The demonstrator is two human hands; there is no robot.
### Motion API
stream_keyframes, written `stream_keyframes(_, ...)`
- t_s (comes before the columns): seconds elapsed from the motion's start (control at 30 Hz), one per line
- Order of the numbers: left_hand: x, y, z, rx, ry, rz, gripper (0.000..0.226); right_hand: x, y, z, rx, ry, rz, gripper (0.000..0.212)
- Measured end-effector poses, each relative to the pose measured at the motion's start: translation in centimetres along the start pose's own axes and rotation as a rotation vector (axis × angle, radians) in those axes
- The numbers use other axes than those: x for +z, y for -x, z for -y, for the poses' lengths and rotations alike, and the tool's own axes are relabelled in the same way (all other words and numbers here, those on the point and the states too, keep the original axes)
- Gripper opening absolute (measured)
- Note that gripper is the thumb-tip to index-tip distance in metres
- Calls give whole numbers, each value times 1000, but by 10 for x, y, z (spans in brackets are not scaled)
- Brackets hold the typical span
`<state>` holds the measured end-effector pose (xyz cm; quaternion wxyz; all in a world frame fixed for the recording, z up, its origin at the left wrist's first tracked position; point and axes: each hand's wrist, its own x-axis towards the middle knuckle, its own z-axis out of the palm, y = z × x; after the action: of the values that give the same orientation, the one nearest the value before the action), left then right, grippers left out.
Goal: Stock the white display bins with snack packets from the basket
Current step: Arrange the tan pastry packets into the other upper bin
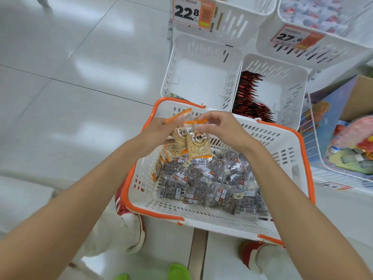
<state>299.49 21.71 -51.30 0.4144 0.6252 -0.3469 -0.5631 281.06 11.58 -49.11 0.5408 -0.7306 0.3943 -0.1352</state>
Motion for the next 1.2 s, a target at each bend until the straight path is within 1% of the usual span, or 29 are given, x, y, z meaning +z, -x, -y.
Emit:
stream_keyframes(0.07, 2, 3, -1, -29, 176, 72, 49, 12, -2, 3, -23, -144, -37, 11)
stream_keyframes(0.1, 4, 5, -1, -16, 203, 99, 44, 18, -3, 4, -27, -205, -81, 12)
stream_keyframes(0.17, 4, 6, 4, 20, 121, 91, 35, 26, -7, 4, -18, -274, -127, 12)
stream_keyframes(0.23, -2, 5, 6, 58, 3, -9, 29, 31, -12, 1, 23, -336, -109, 14)
stream_keyframes(0.27, -7, 5, 5, 76, -17, -73, 28, 33, -16, -4, 52, -352, -95, 19)
stream_keyframes(0.3, -15, 4, 4, 85, -3, -128, 28, 35, -20, -12, 75, -309, -82, 25)
stream_keyframes(0.37, -32, 4, 1, 99, 108, -191, 28, 44, -28, -41, 113, -18, -52, 35)
stream_keyframes(0.43, -44, 2, 3, 106, 243, -200, 30, 58, -38, -77, 178, 264, 34, 44)
stream_keyframes(0.5, -50, 1, 7, 84, 326, -196, 32, 78, -48, -109, 228, 400, 114, 56)
stream_keyframes(0.57, -51, 0, 12, 50, 356, -197, 31, 102, -60, -133, 209, 511, 169, 71)
stream_keyframes(0.63, -50, 1, 15, 23, 354, -203, 32, 125, -70, -153, 172, 713, 202, 84)
stream_keyframes(0.7, -50, 0, 17, 10, 340, -213, 32, 137, -74, -166, 145, 856, 172, 86)
stream_keyframes(0.8, -52, 0, 18, -6, 341, -241, 27, 135, -69, -179, 32, 1036, 29, 75)
stream_keyframes(0.83, -53, 0, 19, -13, 357, -254, 26, 133, -67, -185, 10, 1038, -22, 65)
stream_keyframes(0.9, -53, 0, 19, -26, 401, -282, 26, 123, -62, -191, 2, 978, -91, 39)
stream_keyframes(0.93, -52, 0, 18, -25, 414, -290, 26, 117, -60, -189, -14, 973, -105, 32)
stream_keyframes(0.97, -51, 0, 16, -18, 424, -295, 26, 112, -59, -187, -39, 969, -97, 29)
stream_keyframes(1.0, -50, 0, 15, -8, 436, -298, 27, 107, -60, -184, -42, 925, -67, 30)
stream_keyframes(1.03, -48, 2, 13, 0, 449, -299, 28, 105, -61, -180, -5, 843, -33, 35)
stream_keyframes(1.1, -40, 4, 8, -2, 462, -294, 31, 106, -61, -175, 118, 757, 55, 55)
stream_keyframes(1.13, -36, 4, 7, -7, 463, -285, 34, 111, -62, -177, 151, 750, 99, 65)
stream_keyframes(1.2, -28, 5, 4, -18, 450, -255, 35, 122, -64, -183, 145, 789, 126, 75)
